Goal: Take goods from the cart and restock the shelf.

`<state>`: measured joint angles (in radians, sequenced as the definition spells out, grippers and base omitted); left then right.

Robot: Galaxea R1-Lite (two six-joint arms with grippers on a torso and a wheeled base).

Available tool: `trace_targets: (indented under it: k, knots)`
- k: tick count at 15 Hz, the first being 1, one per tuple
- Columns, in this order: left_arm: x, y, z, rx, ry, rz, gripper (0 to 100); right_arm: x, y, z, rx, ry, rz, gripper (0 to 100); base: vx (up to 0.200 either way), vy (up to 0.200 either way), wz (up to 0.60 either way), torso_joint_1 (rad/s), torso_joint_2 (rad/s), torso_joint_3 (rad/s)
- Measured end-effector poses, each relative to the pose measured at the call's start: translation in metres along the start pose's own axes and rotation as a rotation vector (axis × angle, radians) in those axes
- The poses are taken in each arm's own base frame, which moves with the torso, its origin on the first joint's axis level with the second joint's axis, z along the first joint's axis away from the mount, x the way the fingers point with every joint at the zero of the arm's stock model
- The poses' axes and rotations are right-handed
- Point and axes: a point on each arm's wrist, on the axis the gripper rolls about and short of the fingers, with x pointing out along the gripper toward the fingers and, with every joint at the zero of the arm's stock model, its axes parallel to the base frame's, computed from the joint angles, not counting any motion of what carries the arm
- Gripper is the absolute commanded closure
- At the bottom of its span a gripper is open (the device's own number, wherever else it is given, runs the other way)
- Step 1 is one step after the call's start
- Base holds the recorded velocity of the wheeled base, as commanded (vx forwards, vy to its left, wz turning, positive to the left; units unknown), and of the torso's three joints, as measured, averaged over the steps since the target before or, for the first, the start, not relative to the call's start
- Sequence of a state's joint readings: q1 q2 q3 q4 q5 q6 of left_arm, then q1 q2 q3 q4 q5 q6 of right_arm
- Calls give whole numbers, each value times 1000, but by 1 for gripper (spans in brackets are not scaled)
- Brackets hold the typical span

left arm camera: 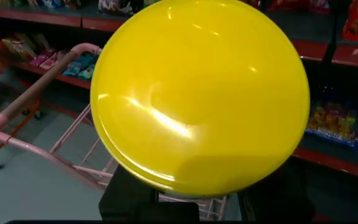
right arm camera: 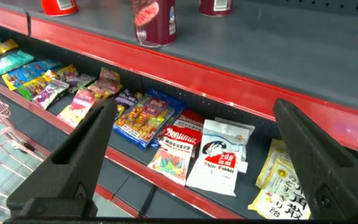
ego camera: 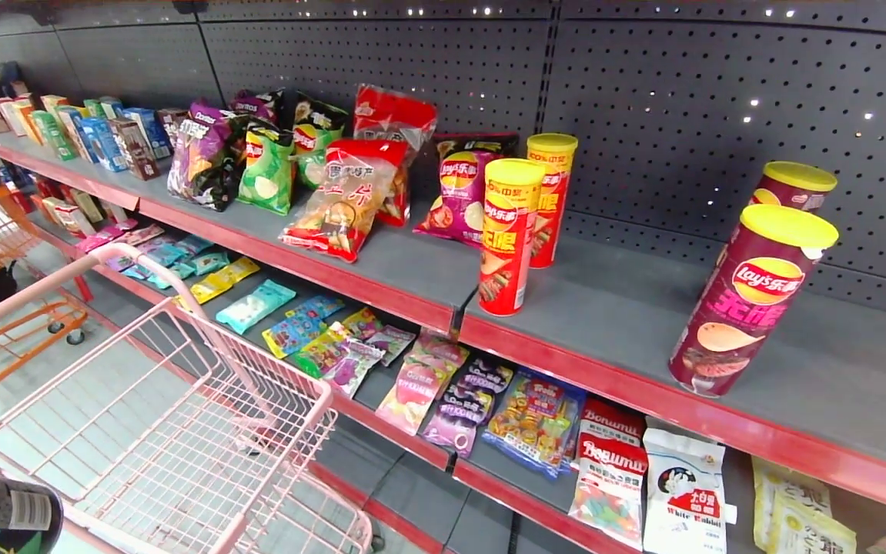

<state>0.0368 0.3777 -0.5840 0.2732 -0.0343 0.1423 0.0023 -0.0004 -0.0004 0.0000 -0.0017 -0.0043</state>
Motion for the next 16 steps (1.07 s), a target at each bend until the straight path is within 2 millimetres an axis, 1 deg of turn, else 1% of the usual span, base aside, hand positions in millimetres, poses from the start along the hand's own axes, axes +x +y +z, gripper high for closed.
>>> trace_targets:
  k: [2, 5, 12, 16]
  knots:
    - [0, 0, -3, 3, 2, 8, 100, 0, 0, 0, 0, 0, 0, 0, 0, 0, -600, 12, -17, -19]
    - [-1, 0, -1, 29, 2, 3, 100, 0, 0, 0, -1, 0, 1, 0, 0, 0, -600, 9, -1, -4]
    - [3, 0, -1, 31, 25, 4, 100, 0, 0, 0, -1, 0, 0, 0, 0, 0, -600, 3, 2, 1]
    - [5, 0, 0, 42, 31, 3, 100, 0, 0, 0, -1, 0, 1, 0, 0, 0, 0, 0, 0, 0]
